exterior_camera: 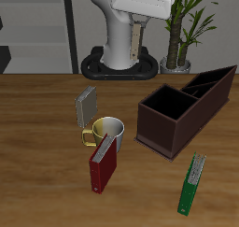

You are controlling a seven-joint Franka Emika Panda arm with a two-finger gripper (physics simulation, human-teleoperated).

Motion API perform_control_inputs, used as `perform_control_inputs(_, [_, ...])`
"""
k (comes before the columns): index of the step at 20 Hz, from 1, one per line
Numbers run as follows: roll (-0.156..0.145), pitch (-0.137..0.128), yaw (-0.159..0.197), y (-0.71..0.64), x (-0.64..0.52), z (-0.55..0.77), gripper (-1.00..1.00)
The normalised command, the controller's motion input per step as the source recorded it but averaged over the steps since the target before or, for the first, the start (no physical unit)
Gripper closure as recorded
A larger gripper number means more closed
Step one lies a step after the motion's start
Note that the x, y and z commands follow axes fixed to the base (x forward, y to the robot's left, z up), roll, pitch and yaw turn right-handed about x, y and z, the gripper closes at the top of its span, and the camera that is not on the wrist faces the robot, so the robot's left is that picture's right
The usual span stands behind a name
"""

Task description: Place the right yellow book into the left desk caddy's front compartment

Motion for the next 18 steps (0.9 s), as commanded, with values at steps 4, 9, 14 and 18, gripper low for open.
perform_control_inputs(4, [-0.016,0.019,-0.061,0.32,0.25,-0.07,1.0])
perform_control_inputs(9, [-0.014,0.059,-0.064,0.32,0.32,-0.21,1.0])
perform_control_inputs(14, [0.029,0.028,-0.071,0.34,0.13,-0.15,1.0])
perform_control_inputs(18, [0.017,-0.011,-0.065,0.31,0.05,-0.01,1.0])
